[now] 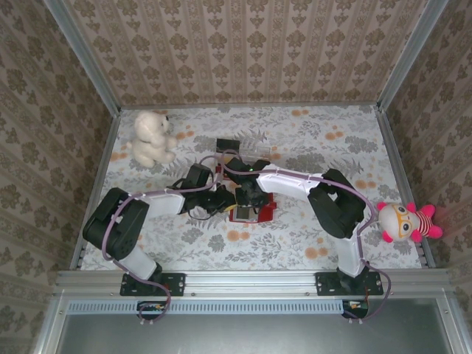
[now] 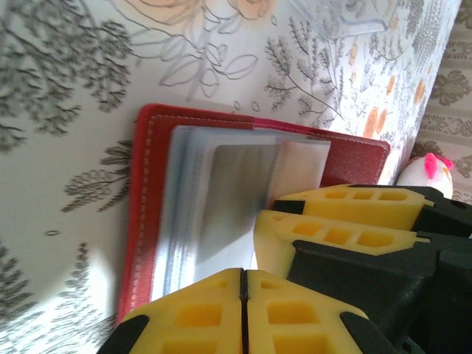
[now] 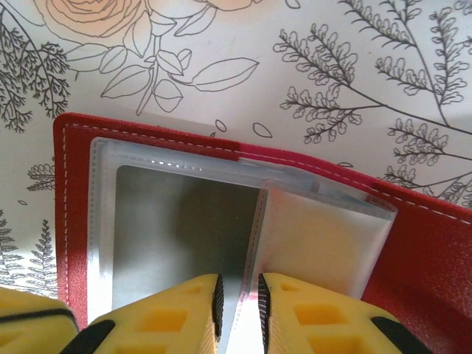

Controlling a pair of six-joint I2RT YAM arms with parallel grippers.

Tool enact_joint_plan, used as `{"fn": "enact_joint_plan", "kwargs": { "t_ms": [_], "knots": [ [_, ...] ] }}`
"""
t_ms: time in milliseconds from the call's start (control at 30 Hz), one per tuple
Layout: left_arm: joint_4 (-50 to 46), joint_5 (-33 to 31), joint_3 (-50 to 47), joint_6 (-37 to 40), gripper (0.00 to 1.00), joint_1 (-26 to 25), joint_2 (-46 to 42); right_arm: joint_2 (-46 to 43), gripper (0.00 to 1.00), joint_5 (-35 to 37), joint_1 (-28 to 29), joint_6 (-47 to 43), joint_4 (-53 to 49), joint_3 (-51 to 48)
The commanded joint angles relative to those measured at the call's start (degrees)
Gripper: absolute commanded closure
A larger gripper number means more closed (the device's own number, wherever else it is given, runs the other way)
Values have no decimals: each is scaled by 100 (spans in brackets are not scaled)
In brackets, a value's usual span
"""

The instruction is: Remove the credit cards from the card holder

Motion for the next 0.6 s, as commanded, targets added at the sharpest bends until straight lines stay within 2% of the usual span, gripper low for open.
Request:
{"fn": "enact_joint_plan", "kwargs": {
  "t_ms": [0,267,567],
  "knots": [
    [194,116,50,-170,92,-106,240,-264,76,265,-38,96,50,-153],
    [-289,-92,81,-122,94,-126,454,-266,71,444,-114,131,-93,-341],
    [-686,-331,68,-8,94,-126,480,-521,67,1051,-252,173,-426,-575]
  ]
}}
